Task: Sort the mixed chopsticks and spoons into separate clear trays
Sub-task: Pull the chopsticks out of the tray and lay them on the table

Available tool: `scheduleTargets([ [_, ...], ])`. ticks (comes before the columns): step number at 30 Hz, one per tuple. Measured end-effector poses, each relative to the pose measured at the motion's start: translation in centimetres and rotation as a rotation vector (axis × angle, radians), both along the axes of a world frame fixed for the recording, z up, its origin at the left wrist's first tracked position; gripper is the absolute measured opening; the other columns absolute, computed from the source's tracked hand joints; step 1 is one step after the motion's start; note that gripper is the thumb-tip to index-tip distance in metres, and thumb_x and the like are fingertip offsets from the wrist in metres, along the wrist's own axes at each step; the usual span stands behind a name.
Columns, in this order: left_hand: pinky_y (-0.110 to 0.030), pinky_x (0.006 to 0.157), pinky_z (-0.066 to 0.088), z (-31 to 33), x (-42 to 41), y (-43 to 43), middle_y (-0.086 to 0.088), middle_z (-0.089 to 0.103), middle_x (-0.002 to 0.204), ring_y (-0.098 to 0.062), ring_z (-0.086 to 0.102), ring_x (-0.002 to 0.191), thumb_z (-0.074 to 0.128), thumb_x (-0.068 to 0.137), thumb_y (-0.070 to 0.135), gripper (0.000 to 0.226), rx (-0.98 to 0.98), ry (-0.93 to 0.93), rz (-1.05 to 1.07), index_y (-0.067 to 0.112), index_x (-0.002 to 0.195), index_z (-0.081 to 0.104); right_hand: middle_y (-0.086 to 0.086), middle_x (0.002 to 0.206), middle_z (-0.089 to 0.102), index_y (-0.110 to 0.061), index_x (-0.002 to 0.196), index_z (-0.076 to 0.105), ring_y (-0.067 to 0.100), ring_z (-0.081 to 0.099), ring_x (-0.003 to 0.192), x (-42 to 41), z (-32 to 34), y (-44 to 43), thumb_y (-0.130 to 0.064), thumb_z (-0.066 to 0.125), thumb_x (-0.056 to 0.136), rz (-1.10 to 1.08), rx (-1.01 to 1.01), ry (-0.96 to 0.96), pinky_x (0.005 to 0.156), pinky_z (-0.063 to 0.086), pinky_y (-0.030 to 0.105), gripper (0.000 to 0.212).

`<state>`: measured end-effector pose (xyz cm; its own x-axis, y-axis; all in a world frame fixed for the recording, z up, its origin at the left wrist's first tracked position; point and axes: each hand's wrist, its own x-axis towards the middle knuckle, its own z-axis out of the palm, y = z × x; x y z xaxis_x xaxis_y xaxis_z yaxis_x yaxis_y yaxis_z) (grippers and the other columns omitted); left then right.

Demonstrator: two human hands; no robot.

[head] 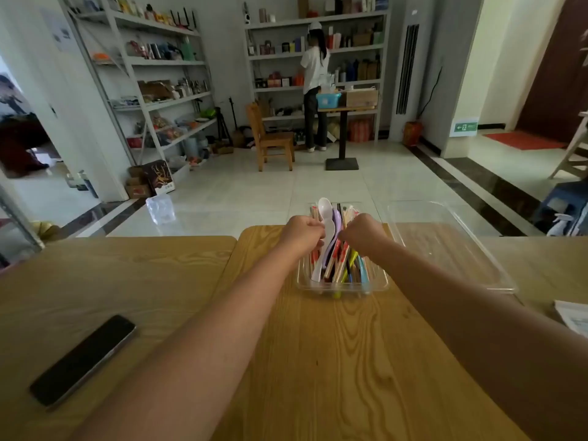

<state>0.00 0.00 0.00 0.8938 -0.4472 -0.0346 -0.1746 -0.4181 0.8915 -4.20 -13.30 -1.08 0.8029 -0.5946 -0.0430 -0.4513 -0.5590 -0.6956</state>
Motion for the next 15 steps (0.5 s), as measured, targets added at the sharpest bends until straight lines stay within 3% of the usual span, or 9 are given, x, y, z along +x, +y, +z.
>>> scheduleTargets([
  [2,-0.031,0.08,0.059,-0.2,0.9,-0.5,-0.007,0.068,0.108,-0.01,0.066,0.076,0.054,0.096,0.011,0.023,0.022,0.001,0.007,0.011,0.116,0.067,0.004,0.067,0.053,-0.006,0.083,0.055,0.016,0.054,0.058,0.6,-0.2,-0.2,-0.019,0.058,0.095,0.025,-0.051,0.045,0.052,0.045,0.024,0.018],
  [4,-0.03,0.078,0.059,-1.0,1.7,-0.6,-0.006,0.068,0.109,-0.013,0.067,0.079,0.054,0.096,0.01,0.023,0.034,0.001,0.008,0.012,0.115,0.067,0.002,0.067,0.053,-0.004,0.102,0.06,0.014,0.052,0.056,1.1,-0.6,0.4,-0.018,0.057,0.094,0.044,-0.105,0.088,0.048,0.042,0.022,0.016],
  [6,-0.038,0.082,0.06,-1.4,2.3,-0.5,-0.005,0.07,0.102,-0.019,0.069,0.085,0.054,0.094,0.01,0.021,0.046,0.005,0.018,0.015,0.107,0.069,0.003,0.073,0.058,-0.009,0.135,0.048,0.015,0.057,0.06,1.8,-1.3,0.7,-0.018,0.053,0.093,0.086,-0.188,0.093,0.051,0.051,0.027,0.043],
  [8,-0.042,0.084,0.06,-1.7,2.8,-0.3,-0.004,0.071,0.092,-0.022,0.07,0.086,0.054,0.093,0.01,0.018,0.053,0.012,0.032,0.02,0.095,0.068,0.006,0.088,0.063,-0.017,0.148,0.033,0.021,0.064,0.07,2.2,-1.6,0.8,-0.014,0.05,0.092,0.088,-0.261,0.104,0.058,0.057,0.033,0.058],
  [12,-0.034,0.08,0.06,-2.5,3.5,0.1,-0.004,0.07,0.089,-0.017,0.068,0.079,0.054,0.096,0.011,0.016,0.06,0.024,0.032,0.016,0.103,0.068,0.012,0.099,0.064,-0.005,0.131,0.05,0.02,0.064,0.07,3.0,-2.0,0.7,-0.011,0.052,0.092,0.032,-0.168,0.142,0.063,0.058,0.033,0.04],
  [15,-0.027,0.073,0.058,-2.5,3.7,0.3,-0.004,0.07,0.092,-0.014,0.067,0.079,0.055,0.096,0.012,0.015,0.048,0.026,0.015,0.013,0.106,0.067,0.008,0.081,0.062,-0.002,0.116,0.054,0.017,0.061,0.064,3.3,-2.3,0.3,-0.016,0.052,0.092,-0.018,-0.035,0.096,0.056,0.051,0.028,0.028],
])
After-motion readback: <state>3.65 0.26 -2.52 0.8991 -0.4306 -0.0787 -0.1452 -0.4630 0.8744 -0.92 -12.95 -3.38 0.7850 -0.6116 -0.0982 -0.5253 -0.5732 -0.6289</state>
